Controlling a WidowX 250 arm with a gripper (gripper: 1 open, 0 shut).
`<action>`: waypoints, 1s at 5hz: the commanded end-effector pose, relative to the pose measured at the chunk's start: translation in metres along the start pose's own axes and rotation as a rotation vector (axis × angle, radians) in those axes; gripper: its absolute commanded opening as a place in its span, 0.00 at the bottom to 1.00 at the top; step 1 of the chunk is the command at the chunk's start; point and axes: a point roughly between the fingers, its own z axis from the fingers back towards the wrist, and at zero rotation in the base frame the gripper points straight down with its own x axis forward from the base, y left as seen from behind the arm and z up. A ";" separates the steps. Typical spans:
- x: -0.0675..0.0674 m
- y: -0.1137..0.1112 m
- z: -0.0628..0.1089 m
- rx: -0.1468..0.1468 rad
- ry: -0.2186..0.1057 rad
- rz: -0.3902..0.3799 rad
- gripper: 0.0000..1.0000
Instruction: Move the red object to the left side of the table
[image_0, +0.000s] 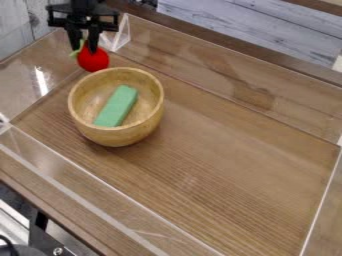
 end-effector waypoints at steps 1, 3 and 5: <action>0.015 -0.006 0.020 -0.020 -0.048 0.023 1.00; 0.020 -0.011 0.012 -0.037 -0.022 0.055 1.00; 0.028 -0.022 0.008 -0.027 -0.006 0.094 0.00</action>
